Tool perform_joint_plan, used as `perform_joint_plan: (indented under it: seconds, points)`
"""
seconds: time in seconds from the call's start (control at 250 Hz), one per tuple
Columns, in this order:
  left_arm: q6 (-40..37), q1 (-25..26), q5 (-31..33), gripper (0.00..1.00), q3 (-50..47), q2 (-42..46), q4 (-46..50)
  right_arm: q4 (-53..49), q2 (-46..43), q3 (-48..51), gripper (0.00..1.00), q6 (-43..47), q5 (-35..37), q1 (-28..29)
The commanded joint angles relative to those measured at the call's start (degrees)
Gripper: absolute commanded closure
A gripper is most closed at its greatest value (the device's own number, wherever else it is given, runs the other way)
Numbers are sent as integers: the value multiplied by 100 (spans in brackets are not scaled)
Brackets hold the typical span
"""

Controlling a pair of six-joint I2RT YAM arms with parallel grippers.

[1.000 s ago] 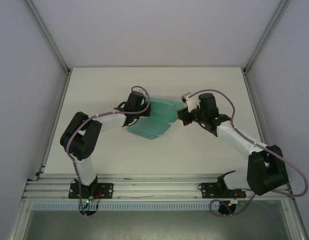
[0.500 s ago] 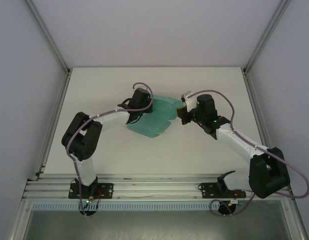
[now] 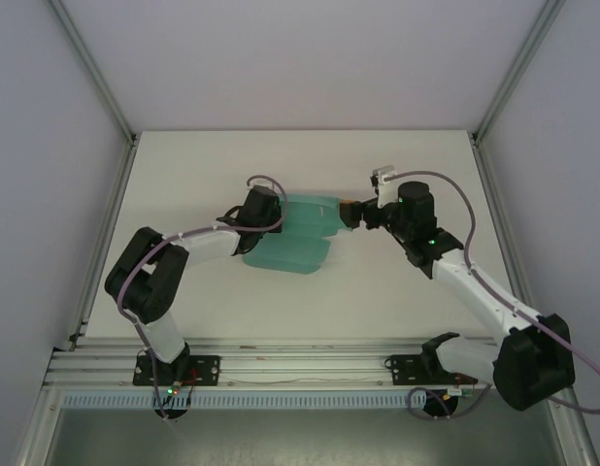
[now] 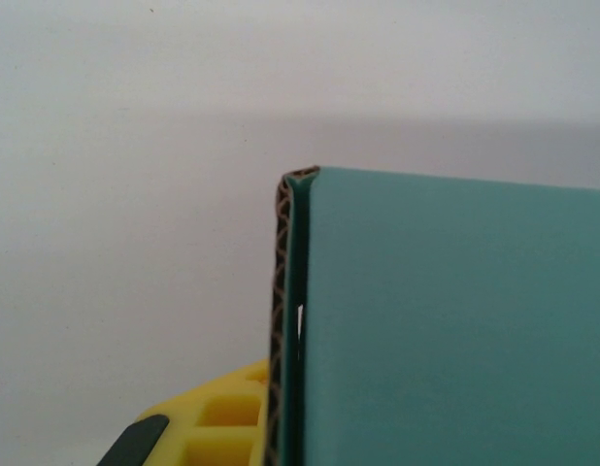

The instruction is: Assemble paper box

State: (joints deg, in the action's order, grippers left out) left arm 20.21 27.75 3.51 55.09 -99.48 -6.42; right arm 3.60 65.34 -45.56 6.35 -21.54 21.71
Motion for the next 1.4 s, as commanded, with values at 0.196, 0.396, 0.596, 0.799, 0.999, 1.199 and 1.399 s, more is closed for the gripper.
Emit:
perform_joint_plan:
  seconds: [0.196,0.396,0.596,0.799,0.999,1.199,1.399]
  points:
    - [40,52,17,100,-188,236,-261,-44,769,-490,0,-112,196,3]
    - [146,62,-165,100,-295,188,-358,-256,1541,-770,0,77,-159,37]
    - [256,55,-298,100,-327,213,-409,151,2040,-802,0,4,-239,136]
    - [326,56,-442,100,-280,204,-396,961,2348,-706,0,-71,472,631]
    - [349,130,-351,100,-279,269,-318,2292,2782,-530,0,-730,2618,1182]
    - [402,161,-278,100,-337,393,-282,3063,3028,-401,0,-929,3793,1495]
    - [475,161,-14,100,-342,469,-223,2762,2589,-190,0,-820,3775,1517]
